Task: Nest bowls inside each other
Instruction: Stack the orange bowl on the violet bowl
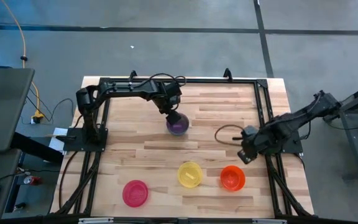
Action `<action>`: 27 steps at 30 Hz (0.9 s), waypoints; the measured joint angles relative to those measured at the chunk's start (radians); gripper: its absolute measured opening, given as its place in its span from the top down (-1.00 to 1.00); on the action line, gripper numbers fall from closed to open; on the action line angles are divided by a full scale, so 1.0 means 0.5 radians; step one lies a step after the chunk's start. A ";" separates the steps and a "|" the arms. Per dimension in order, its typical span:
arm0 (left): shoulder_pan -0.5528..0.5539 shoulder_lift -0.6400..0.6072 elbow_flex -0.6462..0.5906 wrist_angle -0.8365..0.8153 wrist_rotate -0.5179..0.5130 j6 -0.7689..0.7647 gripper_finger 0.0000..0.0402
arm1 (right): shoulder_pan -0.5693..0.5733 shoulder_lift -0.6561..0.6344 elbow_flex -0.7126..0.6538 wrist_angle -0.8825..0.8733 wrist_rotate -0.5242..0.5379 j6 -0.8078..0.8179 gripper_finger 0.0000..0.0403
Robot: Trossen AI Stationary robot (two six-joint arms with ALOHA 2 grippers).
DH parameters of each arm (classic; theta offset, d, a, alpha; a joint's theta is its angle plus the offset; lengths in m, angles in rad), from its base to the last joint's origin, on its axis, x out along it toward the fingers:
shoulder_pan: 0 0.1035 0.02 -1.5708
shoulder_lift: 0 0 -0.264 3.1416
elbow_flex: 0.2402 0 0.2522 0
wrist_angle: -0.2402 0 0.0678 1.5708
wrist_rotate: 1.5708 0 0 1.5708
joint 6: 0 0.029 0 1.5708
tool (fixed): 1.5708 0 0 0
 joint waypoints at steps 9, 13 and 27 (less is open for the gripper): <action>0.021 -0.278 0.000 0.006 0.132 0.086 -0.22 | 0.167 0.345 0.000 0.162 0.011 -0.002 0.26; 0.021 -0.448 0.000 0.018 0.155 0.117 -0.20 | 0.252 0.470 0.000 0.172 0.014 0.017 0.26; 0.030 -0.887 0.002 0.245 0.195 0.006 -0.20 | 0.513 0.412 -0.493 0.789 0.163 0.566 0.26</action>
